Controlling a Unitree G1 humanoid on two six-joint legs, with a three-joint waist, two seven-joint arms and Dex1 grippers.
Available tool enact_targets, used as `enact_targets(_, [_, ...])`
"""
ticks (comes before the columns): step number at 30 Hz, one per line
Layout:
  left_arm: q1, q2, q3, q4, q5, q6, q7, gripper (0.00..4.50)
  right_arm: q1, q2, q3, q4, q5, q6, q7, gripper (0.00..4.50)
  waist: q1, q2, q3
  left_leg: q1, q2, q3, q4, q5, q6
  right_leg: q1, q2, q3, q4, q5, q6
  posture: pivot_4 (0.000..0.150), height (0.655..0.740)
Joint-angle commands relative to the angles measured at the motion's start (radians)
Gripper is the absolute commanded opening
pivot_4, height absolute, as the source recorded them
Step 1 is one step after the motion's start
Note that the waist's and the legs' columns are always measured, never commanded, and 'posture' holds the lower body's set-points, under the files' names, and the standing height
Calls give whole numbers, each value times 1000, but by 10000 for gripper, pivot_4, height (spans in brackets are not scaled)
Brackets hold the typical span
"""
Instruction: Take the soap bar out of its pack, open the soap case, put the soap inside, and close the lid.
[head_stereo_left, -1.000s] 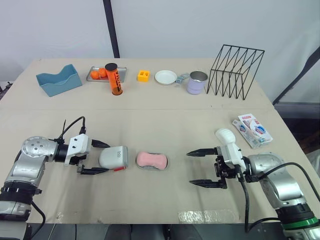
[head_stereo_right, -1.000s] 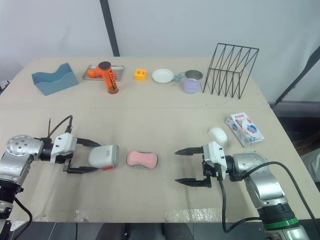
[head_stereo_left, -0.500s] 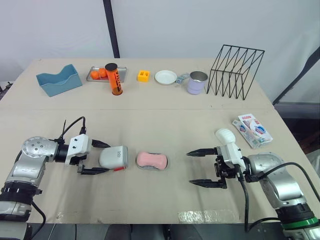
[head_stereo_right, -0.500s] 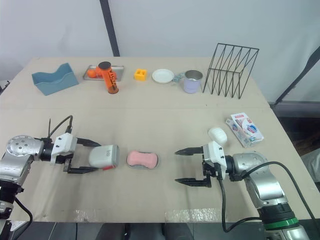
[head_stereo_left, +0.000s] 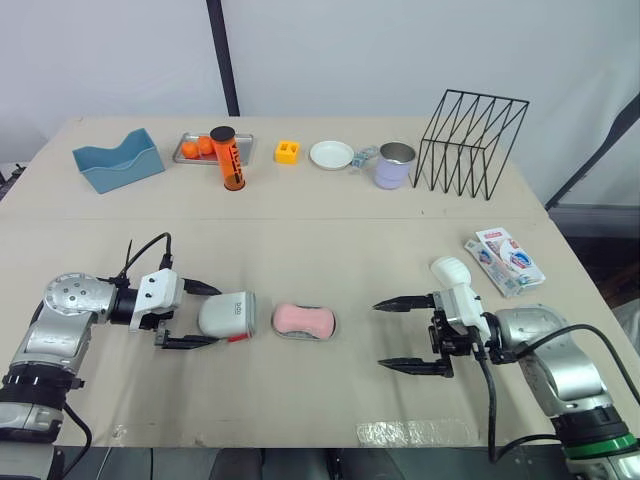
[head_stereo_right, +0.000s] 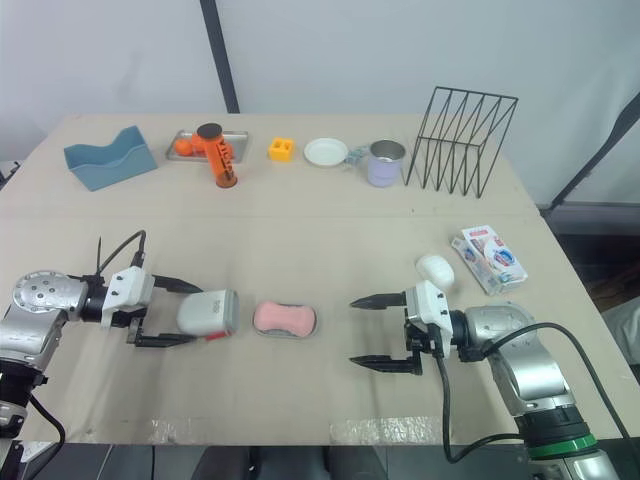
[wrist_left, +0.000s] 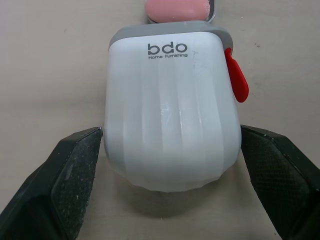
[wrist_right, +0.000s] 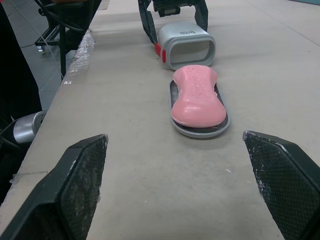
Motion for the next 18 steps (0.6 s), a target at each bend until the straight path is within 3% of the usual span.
enact_targets(1, [-15, -2, 8, -14, -6, -8, 12, 35599, -5, 0, -9, -28, 19, 6, 2, 45000, 0, 0, 0, 0, 0, 0, 0, 0, 0, 0, 0, 0, 0, 0, 0, 1500, 7400])
enact_targets(8, [-16, -1, 8, -14, -8, -16, 13, 35599, -15, -3, -7, -48, 19, 31, -12, 45000, 0, 0, 0, 0, 0, 0, 0, 0, 0, 0, 0, 0, 0, 0, 0, 1500, 7400])
enact_targets(18, [7, 24, 17, -87, -49, 27, -35, 35599, -151, -15, 142, -221, -112, 274, -158, 45000, 0, 0, 0, 0, 0, 0, 0, 0, 0, 0, 0, 0, 0, 0, 0, 1500, 7400])
